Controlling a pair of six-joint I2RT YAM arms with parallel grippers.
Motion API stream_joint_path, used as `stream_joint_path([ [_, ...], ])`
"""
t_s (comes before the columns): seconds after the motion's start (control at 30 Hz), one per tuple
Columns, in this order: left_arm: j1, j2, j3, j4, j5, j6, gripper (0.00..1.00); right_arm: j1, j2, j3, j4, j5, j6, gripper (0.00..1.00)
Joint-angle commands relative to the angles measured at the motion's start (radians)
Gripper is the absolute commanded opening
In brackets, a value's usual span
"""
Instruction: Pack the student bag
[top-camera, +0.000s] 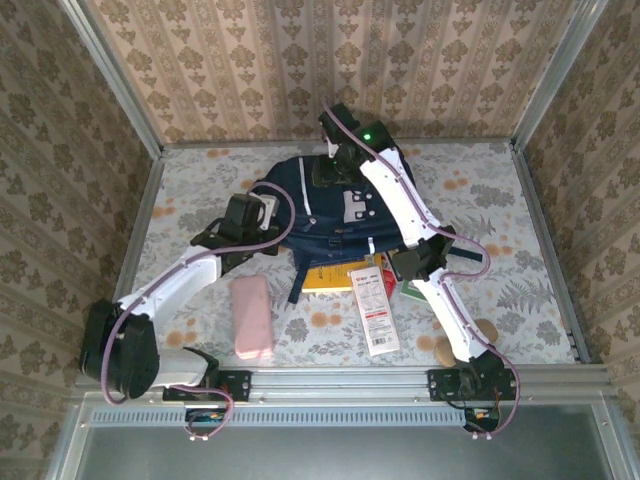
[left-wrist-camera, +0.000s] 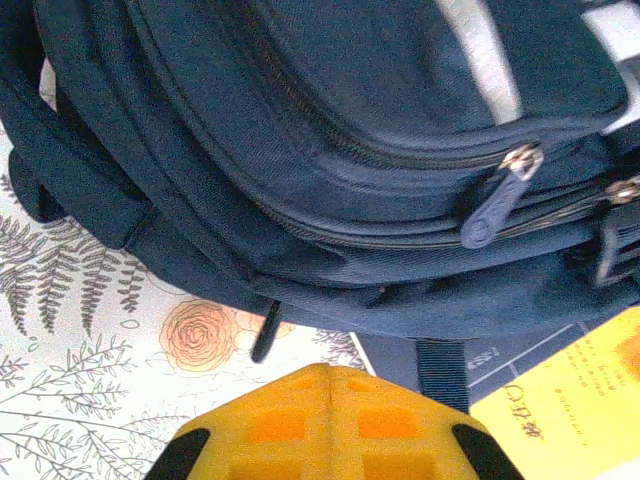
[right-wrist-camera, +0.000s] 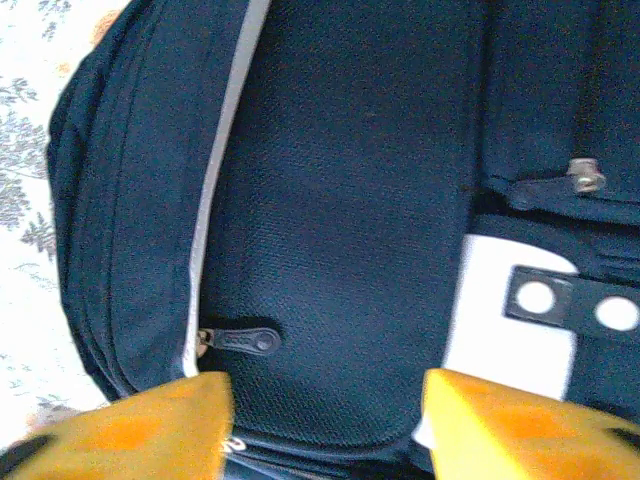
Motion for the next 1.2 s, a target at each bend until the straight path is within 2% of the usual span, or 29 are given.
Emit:
stream_joint_path([
  [0.0,-0.019,-0.043,-0.03,-0.002,0.03,-0.043,0.0,0.027,-0.093,0.084,-0.051,0.146,-0.056,0.67],
  [0.23,-0.03,-0.062,-0.037,-0.003,0.005,-0.058,0.0,0.053,-0.235,-0.102,-0.047,0.31,-0.109,0.68],
  [0.43,-0.013,-0.043,-0.011,-0.045,-0.031,-0.077,0.0,0.057,-0.443,-0.448,-0.043,0.597,-0.163,0.68],
  [0.5,0.003,-0.009,0.007,-0.063,0.001,-0.075,0.08,0.053,-0.513,-0.574,-0.015,0.624,-0.168,0.68],
  [0.53,0.009,0.011,0.013,-0.066,0.021,-0.07,0.17,0.048,-0.561,-0.66,0.018,0.62,-0.172,0.68],
  [0.6,0.021,0.05,0.029,-0.069,0.078,-0.052,0.34,0.031,-0.658,-0.818,0.11,0.575,-0.18,0.67],
  [0.67,0.042,0.105,0.085,-0.114,0.169,0.0,0.42,0.006,-0.757,-0.973,0.227,0.466,-0.185,0.65],
  [0.8,0.111,0.161,0.185,-0.214,0.316,0.142,0.43,-0.069,-0.949,-1.287,0.48,0.183,-0.197,0.6],
  [0.87,0.129,0.169,0.197,-0.241,0.307,0.206,0.42,-0.109,-1.038,-1.431,0.603,0.067,-0.198,0.57],
  [1.0,0.135,0.144,0.099,-0.145,0.261,0.302,0.42,-0.162,-1.222,-1.698,0.862,-0.052,-0.157,0.5],
  [1.17,0.143,0.151,0.018,-0.055,0.266,0.407,0.46,-0.199,-1.328,-1.848,1.002,-0.115,-0.079,0.45],
])
